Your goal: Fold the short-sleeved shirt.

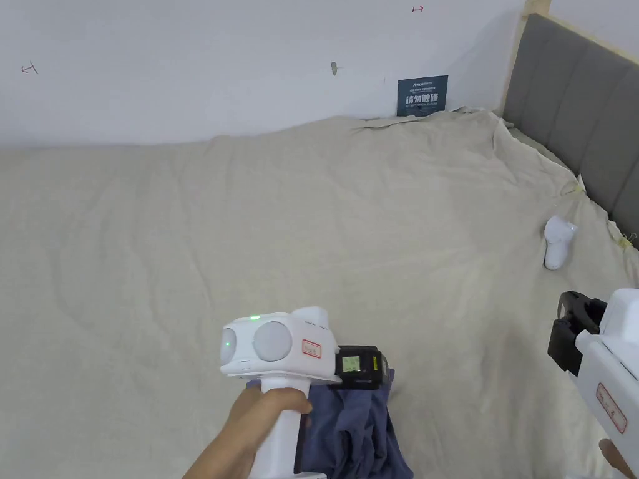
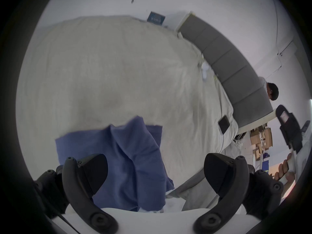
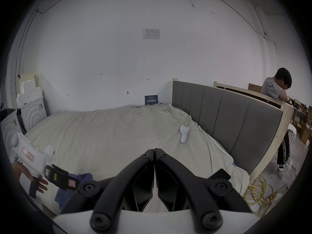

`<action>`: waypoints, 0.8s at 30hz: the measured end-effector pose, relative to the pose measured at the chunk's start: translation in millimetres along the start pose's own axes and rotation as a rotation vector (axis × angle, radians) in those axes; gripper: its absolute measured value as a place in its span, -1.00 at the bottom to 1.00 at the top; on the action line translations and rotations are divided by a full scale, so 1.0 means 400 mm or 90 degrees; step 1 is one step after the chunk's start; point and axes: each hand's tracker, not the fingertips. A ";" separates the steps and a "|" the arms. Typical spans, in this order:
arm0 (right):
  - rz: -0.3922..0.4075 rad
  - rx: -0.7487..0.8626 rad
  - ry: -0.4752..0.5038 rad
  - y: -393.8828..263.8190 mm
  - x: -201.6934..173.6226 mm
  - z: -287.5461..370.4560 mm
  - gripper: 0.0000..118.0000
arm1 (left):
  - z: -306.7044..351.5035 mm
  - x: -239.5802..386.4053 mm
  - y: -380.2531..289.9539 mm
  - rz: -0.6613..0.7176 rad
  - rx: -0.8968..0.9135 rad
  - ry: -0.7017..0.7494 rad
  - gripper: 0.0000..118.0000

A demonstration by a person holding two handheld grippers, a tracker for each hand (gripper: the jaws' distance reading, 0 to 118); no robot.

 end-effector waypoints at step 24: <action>0.006 -0.004 0.011 -0.006 -0.010 -0.013 -0.98 | -0.035 -0.049 -0.220 -0.118 0.158 0.162 -1.00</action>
